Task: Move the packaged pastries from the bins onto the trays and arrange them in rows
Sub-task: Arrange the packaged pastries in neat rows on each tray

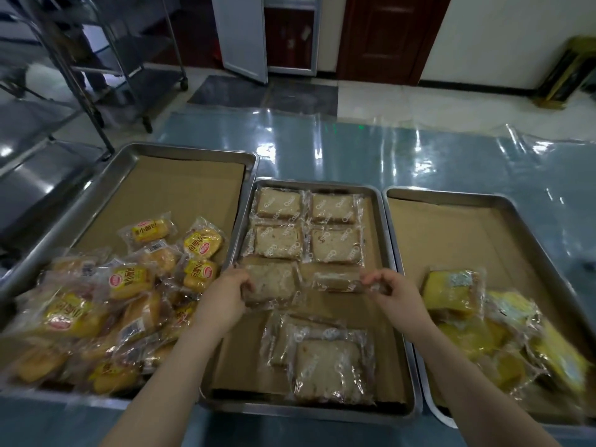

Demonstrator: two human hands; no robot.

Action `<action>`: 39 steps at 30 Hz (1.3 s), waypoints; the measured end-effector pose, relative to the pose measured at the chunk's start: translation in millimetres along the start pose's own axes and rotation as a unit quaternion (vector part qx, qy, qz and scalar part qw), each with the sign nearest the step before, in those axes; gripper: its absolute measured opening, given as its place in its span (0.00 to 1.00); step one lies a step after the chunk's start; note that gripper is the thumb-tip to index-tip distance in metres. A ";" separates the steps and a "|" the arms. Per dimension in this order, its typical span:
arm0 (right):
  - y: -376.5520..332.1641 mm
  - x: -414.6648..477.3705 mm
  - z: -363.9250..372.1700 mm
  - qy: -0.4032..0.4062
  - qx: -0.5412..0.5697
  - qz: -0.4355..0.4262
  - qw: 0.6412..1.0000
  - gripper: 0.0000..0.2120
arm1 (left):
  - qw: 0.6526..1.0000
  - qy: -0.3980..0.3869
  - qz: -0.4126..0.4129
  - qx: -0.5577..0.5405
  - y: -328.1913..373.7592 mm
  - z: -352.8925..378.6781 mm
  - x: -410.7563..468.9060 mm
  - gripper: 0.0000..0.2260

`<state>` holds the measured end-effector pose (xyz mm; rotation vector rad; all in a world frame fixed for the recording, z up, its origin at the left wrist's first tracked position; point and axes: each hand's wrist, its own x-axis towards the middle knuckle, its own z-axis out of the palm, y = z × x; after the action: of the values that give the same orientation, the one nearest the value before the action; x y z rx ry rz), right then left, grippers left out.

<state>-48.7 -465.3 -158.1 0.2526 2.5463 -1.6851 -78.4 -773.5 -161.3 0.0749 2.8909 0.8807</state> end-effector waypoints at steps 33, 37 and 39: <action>13.2 -45.8 33.2 -0.082 -0.308 -0.101 0.943 0.28 | 0.999 0.038 0.018 -0.003 8.0 67.2 -95.5 0.28; 23.2 -76.8 42.4 -0.138 -0.316 -0.055 0.937 0.40 | 0.996 0.022 -0.056 -0.064 10.3 67.0 -101.2 0.31; 23.6 -81.3 42.5 -0.116 -0.332 -0.046 0.935 0.40 | 0.991 -0.003 -0.085 -0.099 11.6 64.6 -97.3 0.31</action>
<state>34.4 -503.0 -183.6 -0.1091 2.7776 -0.7218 26.6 -736.1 -198.4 -0.1847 2.7371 1.1226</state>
